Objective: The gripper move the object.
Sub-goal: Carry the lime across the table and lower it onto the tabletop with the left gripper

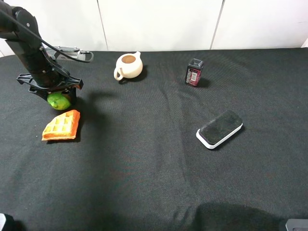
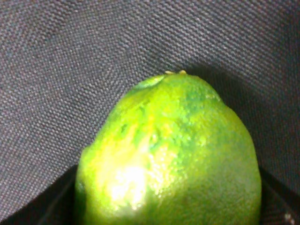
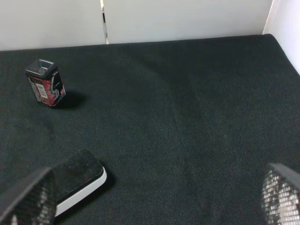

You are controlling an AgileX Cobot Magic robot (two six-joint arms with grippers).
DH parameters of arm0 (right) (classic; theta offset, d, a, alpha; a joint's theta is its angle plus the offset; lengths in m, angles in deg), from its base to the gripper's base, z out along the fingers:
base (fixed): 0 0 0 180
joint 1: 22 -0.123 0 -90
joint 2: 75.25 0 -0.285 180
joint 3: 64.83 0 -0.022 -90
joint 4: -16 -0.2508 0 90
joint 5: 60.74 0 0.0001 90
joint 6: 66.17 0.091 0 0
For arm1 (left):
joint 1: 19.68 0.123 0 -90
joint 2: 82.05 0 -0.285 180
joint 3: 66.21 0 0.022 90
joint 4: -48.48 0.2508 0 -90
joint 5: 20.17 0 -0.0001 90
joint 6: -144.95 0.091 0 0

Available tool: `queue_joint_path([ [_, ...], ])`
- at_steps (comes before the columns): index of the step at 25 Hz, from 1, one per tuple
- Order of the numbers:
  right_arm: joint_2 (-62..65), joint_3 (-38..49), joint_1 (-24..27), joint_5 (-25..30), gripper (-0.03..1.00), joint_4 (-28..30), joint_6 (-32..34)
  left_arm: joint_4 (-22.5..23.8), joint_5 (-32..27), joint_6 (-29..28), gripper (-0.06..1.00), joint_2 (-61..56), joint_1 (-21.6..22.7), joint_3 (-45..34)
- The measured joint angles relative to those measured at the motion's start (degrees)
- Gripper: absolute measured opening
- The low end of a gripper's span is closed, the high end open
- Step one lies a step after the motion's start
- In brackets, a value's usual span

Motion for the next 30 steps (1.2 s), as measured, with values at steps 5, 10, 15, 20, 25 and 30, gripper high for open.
queue_joint_path([
  [5, 0.00, 0.00, 0.00, 0.00, 0.66, 0.00, 0.00, 0.07, 0.92, 0.00, 0.64, 0.00, 0.00, 0.00],
  [10, 0.00, 0.00, 0.00, 0.00, 0.66, 0.00, 0.00, 0.19, 1.09, 0.00, 0.64, 0.00, 0.00, 0.00],
  [15, 0.00, 0.00, 0.00, 0.00, 0.66, 0.00, 0.00, 0.19, 1.10, 0.00, 0.64, 0.00, 0.00, 0.00],
  [20, 0.00, 0.00, 0.00, 0.00, 0.66, 0.00, 0.00, 0.19, 2.75, 0.00, 0.64, 0.00, 0.00, -1.45],
  [25, 0.00, 0.00, 0.00, 0.00, 0.66, 0.00, 0.00, 0.19, 3.26, 0.00, 0.64, 0.00, 0.00, -1.74],
  [30, 0.00, 0.00, 0.00, 0.00, 0.66, 0.00, 0.00, 0.19, 3.71, 0.00, 0.64, 0.00, 0.00, -1.81],
])
